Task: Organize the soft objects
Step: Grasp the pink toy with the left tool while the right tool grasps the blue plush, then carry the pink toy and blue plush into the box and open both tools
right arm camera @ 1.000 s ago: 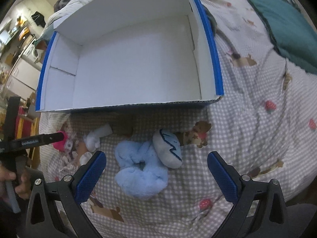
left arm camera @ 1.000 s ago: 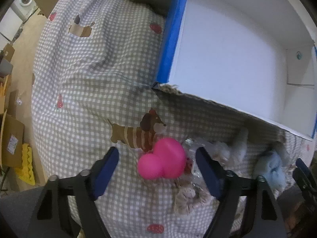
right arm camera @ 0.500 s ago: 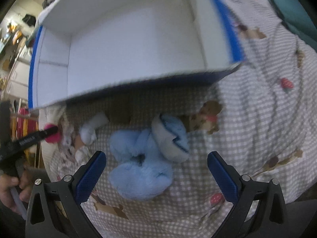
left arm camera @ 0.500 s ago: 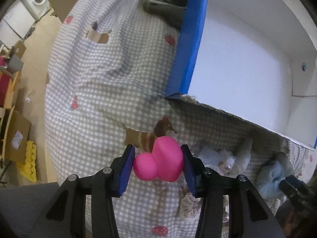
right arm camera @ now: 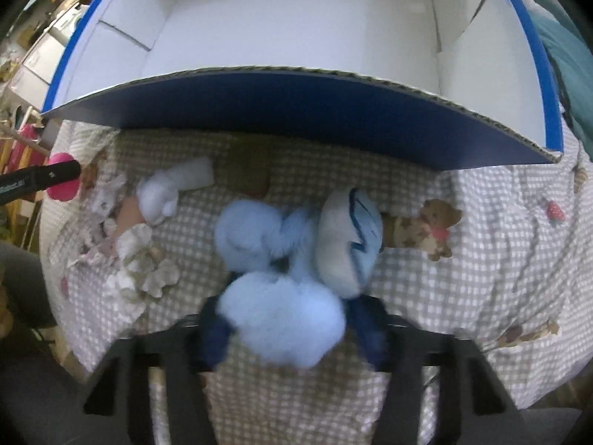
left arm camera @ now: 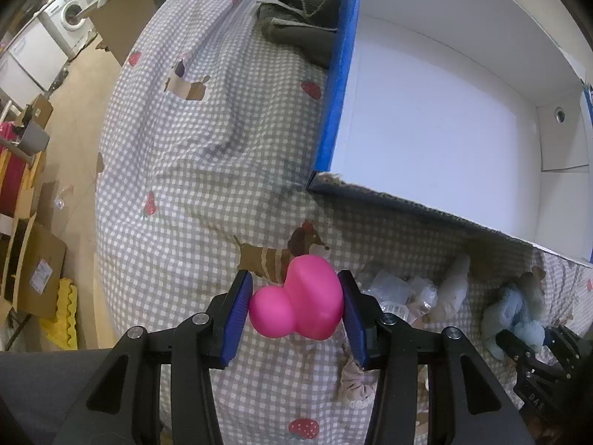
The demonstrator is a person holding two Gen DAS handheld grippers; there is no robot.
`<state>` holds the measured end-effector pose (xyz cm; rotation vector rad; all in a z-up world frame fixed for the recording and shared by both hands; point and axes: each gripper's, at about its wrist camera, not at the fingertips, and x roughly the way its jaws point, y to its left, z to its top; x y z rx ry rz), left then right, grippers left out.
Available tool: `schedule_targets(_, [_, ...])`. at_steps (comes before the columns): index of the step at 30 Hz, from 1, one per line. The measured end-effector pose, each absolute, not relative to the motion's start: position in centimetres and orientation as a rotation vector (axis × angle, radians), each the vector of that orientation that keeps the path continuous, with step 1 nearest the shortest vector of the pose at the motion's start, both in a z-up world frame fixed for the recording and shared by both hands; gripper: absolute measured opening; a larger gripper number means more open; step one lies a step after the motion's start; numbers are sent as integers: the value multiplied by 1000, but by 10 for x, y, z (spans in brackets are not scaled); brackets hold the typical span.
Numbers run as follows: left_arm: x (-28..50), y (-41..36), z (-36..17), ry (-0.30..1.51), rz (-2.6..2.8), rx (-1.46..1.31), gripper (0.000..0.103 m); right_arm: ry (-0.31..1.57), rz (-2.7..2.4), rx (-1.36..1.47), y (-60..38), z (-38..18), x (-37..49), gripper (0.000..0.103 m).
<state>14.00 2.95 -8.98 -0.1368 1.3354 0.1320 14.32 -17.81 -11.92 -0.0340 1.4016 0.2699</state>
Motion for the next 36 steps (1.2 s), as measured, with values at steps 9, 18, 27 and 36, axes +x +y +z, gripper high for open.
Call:
schedule_targets(9, [130, 44, -92, 1325, 126, -148, 43, 1363, 339, -53, -166, -93, 117, 28])
schedule_targets(18, [115, 42, -95, 1330, 123, -147, 43, 1268, 378, -48, -157, -50, 92, 26])
schedule_targets(27, [93, 37, -84, 1275, 134, -167, 43, 1107, 417, 33, -166, 8, 55, 25])
schedule_targets(36, [80, 3, -39, 1129, 81, -94, 43, 973, 425, 66, -190, 44, 63, 25])
